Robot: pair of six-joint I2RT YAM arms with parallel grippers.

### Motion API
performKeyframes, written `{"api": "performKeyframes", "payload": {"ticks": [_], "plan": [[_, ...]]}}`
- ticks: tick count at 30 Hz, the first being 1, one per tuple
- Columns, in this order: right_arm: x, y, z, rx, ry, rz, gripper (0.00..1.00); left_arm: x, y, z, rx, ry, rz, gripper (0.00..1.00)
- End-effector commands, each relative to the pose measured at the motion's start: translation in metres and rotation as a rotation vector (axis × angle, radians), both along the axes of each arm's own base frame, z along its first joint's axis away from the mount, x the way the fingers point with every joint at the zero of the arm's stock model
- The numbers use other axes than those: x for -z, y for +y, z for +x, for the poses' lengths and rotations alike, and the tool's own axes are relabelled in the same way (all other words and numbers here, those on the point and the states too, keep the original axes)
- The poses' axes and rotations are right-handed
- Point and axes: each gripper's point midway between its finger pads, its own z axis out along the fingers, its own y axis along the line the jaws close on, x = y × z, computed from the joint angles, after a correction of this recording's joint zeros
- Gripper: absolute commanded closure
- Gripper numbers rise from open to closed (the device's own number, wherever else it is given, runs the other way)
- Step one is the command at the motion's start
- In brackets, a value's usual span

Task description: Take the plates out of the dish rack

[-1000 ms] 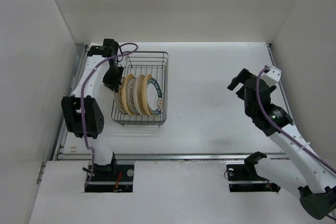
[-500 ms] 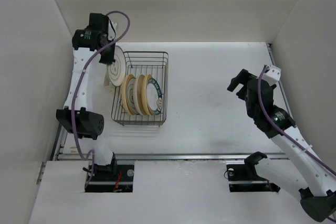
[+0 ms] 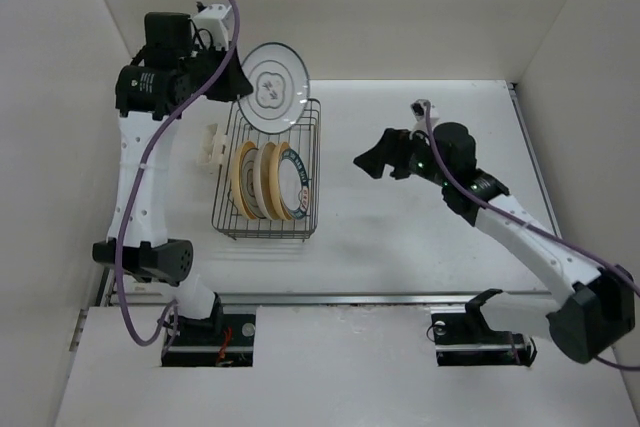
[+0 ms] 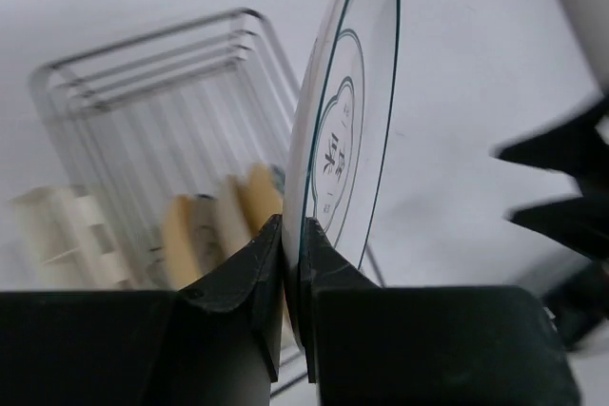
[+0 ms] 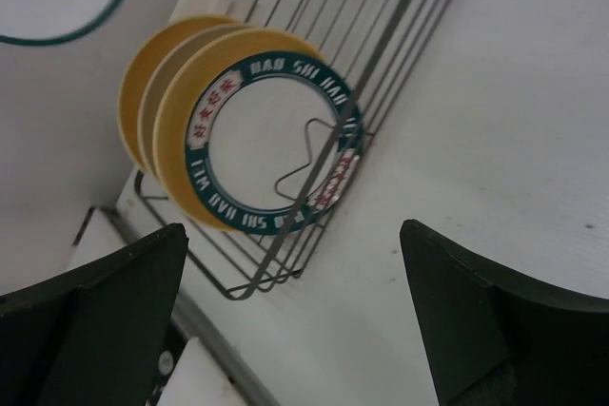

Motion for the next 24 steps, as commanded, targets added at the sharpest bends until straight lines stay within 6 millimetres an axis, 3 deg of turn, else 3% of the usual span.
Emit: {"api": "performKeyframes", "payload": {"ticks": [1,3,4,7,11,12,14,16,17,21,22,24], "plan": [[-0.053,0.05,-0.013,-0.274,-0.08,0.199,0.01,0.004,-0.071,-0.031,0.395,0.121,-0.282,1.0],[-0.053,0.065,-0.015,-0.368,-0.087,0.238,0.03,0.019,-0.078,-0.035,0.428,0.173,-0.305,1.0],[-0.062,0.071,-0.02,-0.425,-0.112,0.277,0.04,0.029,-0.079,-0.035,0.434,0.208,-0.308,1.0],[-0.06,0.076,-0.014,-0.437,-0.107,0.298,0.04,0.044,-0.081,-0.037,0.443,0.273,-0.327,1.0],[-0.046,0.08,-0.008,-0.419,-0.082,0.338,0.04,0.054,-0.087,-0.043,0.479,0.328,-0.367,1.0],[-0.048,0.081,-0.006,-0.42,-0.09,0.352,0.06,0.057,-0.09,-0.046,0.492,0.344,-0.373,1.0],[-0.034,0.085,0.002,-0.404,-0.044,0.348,0.11,0.059,-0.092,-0.048,0.506,0.357,-0.387,1.0],[-0.029,0.087,0.006,-0.401,-0.027,0.362,0.25,0.057,-0.097,-0.055,0.531,0.362,-0.397,1.0],[-0.024,0.089,0.009,-0.398,-0.01,0.367,0.3,0.065,-0.097,-0.055,0.527,0.382,-0.399,1.0],[-0.027,0.089,0.015,-0.39,-0.009,0.399,0.59,0.065,-0.101,-0.062,0.545,0.41,-0.447,1.0],[-0.027,0.089,0.015,-0.389,-0.002,0.404,0.78,0.065,-0.1,-0.065,0.545,0.41,-0.447,1.0],[-0.04,0.085,0.018,-0.351,-0.043,0.418,0.95,0.069,-0.096,-0.065,0.524,0.398,-0.412,1.0]]}}
